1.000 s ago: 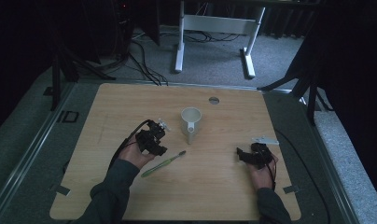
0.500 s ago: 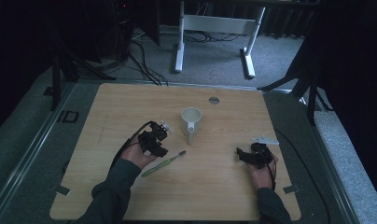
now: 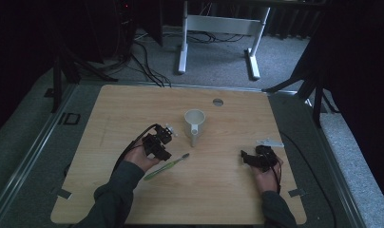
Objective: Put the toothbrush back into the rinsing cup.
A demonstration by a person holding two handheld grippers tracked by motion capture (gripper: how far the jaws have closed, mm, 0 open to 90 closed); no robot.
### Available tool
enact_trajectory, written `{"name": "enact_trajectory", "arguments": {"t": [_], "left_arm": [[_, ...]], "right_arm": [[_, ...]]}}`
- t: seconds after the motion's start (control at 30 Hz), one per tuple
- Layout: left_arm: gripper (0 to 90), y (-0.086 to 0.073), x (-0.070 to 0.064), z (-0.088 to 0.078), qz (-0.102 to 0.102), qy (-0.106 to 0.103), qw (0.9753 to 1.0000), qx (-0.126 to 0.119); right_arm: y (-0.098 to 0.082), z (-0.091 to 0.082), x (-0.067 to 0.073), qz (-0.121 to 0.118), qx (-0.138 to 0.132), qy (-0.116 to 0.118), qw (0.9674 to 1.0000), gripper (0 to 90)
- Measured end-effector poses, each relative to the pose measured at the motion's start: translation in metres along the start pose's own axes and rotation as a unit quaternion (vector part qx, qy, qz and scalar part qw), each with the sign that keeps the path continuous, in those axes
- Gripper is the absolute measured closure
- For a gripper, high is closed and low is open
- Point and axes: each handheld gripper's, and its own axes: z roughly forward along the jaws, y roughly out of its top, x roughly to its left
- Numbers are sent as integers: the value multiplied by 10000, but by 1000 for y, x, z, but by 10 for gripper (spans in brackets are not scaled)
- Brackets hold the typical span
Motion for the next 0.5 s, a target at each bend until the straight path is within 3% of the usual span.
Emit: {"name": "enact_trajectory", "arguments": {"t": [0.5], "left_arm": [[611,2,-3,11,94,-98,9996,255]], "right_arm": [[0,0,0,-7,2,2,10000,263]]}}
